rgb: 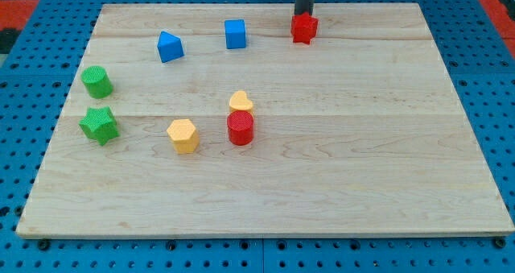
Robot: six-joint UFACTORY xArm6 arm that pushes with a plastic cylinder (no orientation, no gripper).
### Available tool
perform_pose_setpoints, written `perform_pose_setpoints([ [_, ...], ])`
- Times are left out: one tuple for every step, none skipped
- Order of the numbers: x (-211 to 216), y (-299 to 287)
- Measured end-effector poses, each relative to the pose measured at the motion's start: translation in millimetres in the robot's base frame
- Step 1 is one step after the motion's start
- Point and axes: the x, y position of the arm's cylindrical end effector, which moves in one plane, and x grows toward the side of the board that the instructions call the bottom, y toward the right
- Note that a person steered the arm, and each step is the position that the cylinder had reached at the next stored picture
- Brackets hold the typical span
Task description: Move the green star to the bottom right of the green circle
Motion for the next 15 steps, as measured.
perform_pose_setpoints([
  [26, -4],
  [16, 35],
  [17, 99],
  [59, 193],
  [89, 236],
  [93, 247],
  [93, 246],
  [113, 215],
  [220, 189],
  [327, 90],
  [366, -72],
  [369, -248],
  [341, -355],
  [307, -336],
  [276, -302],
])
